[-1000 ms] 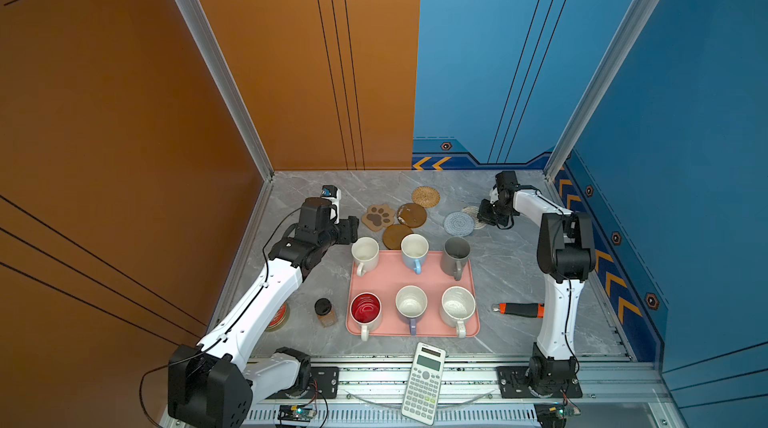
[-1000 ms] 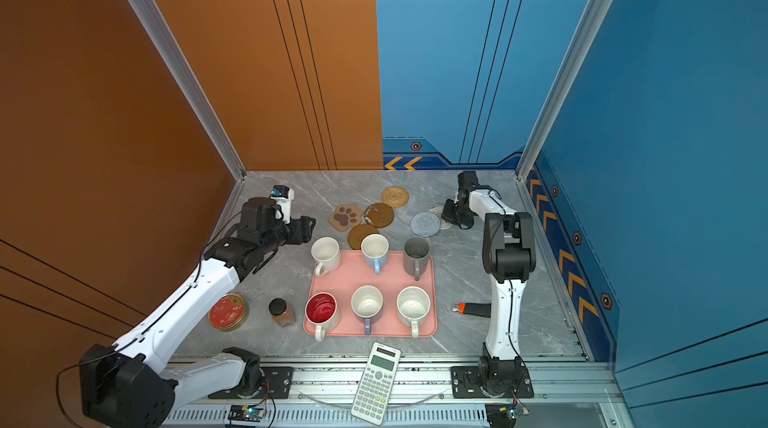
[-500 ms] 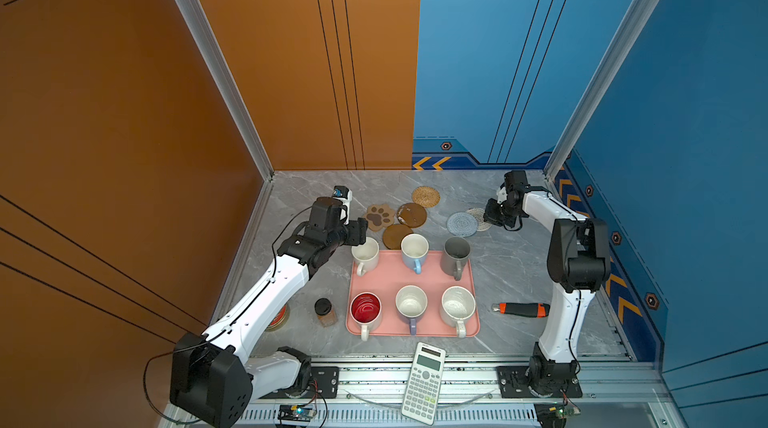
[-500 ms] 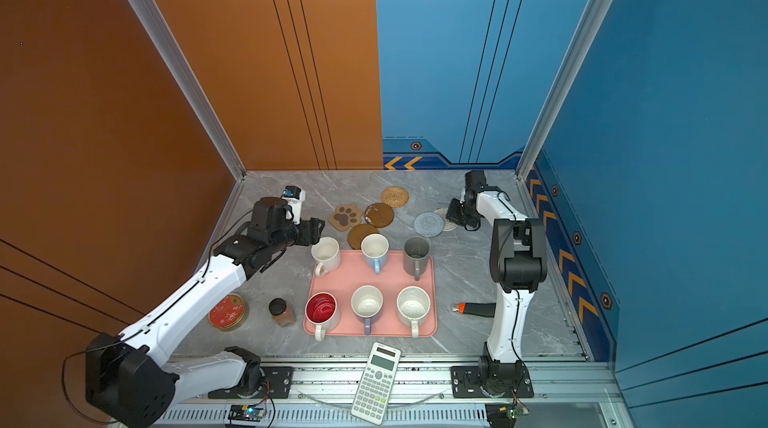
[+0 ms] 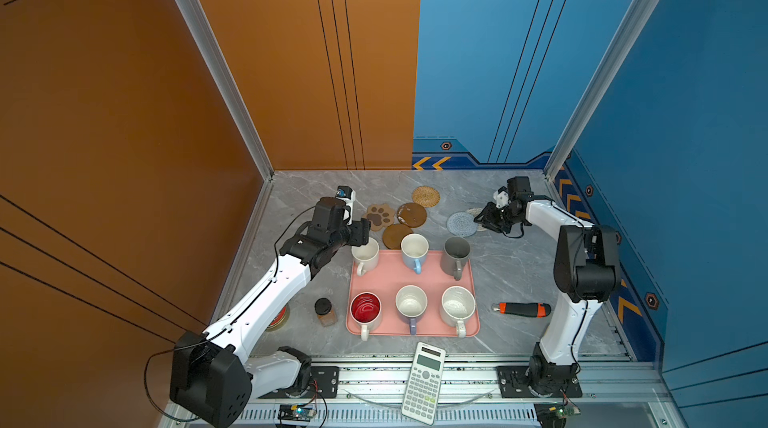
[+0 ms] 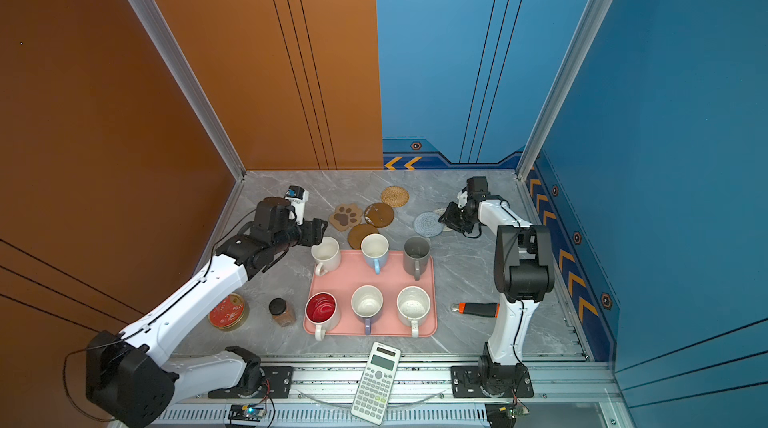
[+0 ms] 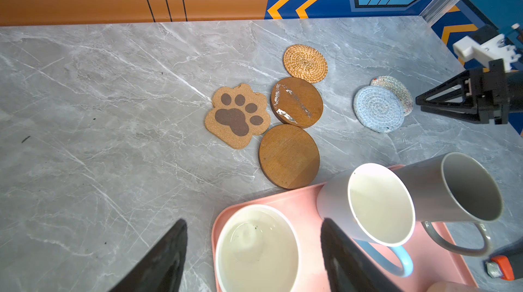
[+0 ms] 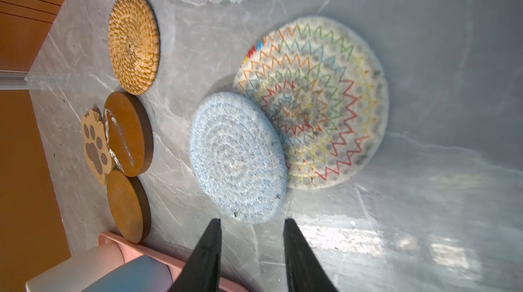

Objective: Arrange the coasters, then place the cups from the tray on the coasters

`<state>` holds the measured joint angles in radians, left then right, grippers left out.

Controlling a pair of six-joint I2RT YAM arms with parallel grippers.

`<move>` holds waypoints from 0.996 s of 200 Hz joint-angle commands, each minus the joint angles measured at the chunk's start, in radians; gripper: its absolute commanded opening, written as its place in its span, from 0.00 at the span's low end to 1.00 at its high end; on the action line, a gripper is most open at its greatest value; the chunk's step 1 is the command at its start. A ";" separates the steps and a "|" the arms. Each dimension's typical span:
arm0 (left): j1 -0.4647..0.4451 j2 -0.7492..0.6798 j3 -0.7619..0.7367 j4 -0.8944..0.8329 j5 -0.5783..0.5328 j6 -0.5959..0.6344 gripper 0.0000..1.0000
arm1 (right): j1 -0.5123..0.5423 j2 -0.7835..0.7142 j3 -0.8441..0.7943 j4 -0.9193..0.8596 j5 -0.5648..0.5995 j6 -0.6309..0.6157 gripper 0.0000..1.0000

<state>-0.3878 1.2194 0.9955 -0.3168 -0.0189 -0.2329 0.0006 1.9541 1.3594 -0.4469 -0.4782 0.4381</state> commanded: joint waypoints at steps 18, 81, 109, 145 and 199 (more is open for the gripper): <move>-0.010 0.006 0.060 -0.010 -0.016 0.007 0.75 | -0.004 -0.024 -0.084 0.133 -0.100 0.079 0.34; -0.015 0.008 0.057 -0.015 -0.022 0.015 0.75 | -0.002 0.011 -0.155 0.275 -0.141 0.172 0.33; -0.015 0.009 0.057 -0.018 -0.023 0.016 0.76 | -0.001 0.025 -0.161 0.288 -0.141 0.186 0.33; -0.017 0.008 0.058 -0.020 -0.022 0.019 0.76 | -0.001 0.019 -0.171 0.287 -0.138 0.185 0.33; -0.019 0.002 0.061 -0.021 -0.023 0.020 0.75 | -0.002 -0.040 -0.203 0.300 -0.154 0.179 0.32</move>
<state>-0.3950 1.2236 1.0302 -0.3202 -0.0223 -0.2283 0.0006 1.9614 1.1782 -0.1619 -0.6102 0.6109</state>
